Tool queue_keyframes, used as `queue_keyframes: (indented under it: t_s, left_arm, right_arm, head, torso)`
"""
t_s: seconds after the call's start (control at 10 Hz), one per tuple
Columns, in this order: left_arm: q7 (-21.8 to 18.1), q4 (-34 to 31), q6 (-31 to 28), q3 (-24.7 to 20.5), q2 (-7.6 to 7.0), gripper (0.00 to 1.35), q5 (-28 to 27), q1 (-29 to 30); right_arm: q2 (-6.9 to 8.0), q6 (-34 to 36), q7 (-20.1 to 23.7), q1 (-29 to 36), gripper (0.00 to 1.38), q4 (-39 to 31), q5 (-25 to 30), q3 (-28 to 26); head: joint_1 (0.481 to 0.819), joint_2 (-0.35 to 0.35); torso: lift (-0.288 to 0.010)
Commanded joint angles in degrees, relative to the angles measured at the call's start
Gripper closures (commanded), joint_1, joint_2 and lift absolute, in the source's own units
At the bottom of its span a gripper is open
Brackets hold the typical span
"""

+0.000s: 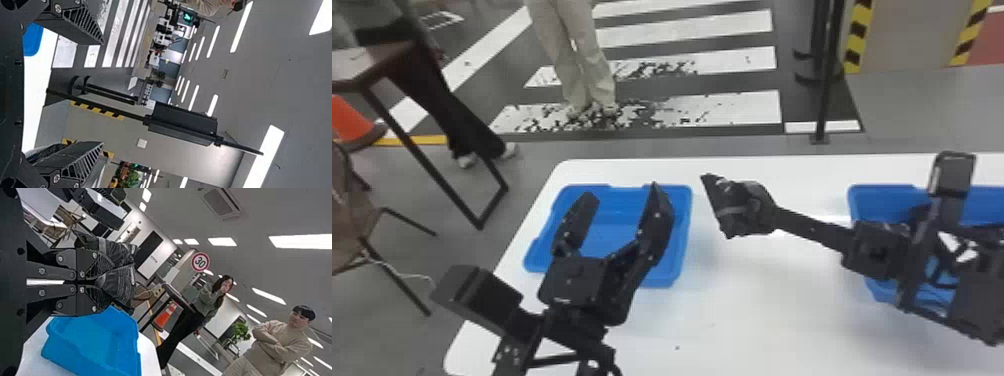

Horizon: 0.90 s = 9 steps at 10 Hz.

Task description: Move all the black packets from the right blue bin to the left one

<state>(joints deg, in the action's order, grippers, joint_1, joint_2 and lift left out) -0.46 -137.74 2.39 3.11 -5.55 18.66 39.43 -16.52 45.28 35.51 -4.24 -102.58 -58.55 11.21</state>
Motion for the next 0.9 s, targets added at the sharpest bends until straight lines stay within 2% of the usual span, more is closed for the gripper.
queue_keyframes:
  t_s: [0.0,0.2,0.6,0.7,0.8]
  left_arm:
    - [-0.3,0.0,-2.1,0.8,-0.42,0.13,0.8,-0.5]
    - [-1.0,0.0,-5.1,1.3,-0.69,0.14,1.9,-0.8]
    - [-3.4,0.0,-8.9,2.5,-1.21,0.31,5.8,-1.7]
    - [-4.0,0.0,-10.7,2.5,-1.21,0.39,6.8,-2.0]
    - [-4.6,0.0,-10.8,2.4,-1.21,0.66,6.1,-2.3]
  right_arm:
    - [-0.26,-0.1,0.0,-0.8,1.13,-0.6,-1.2,1.9]
    - [-0.44,-0.7,-0.1,-2.1,1.13,-0.1,-3.2,4.8]
    - [-0.53,-1.5,-0.1,-2.8,1.13,0.3,-4.0,6.5]
    - [-0.62,-1.8,-0.1,-3.1,1.13,0.6,-4.1,6.7]
    - [-0.62,-2.0,-0.1,-3.2,1.13,0.7,-4.2,7.0]
  head:
    - [0.695,0.268]
    - [0.695,0.273]
    - [0.695,0.276]
    - [0.695,0.270]
    - [0.695,0.261]
  torso:
    - [-0.140]
    - [-0.140]
    - [-0.140]
    - [-0.140]
    - [-0.140]
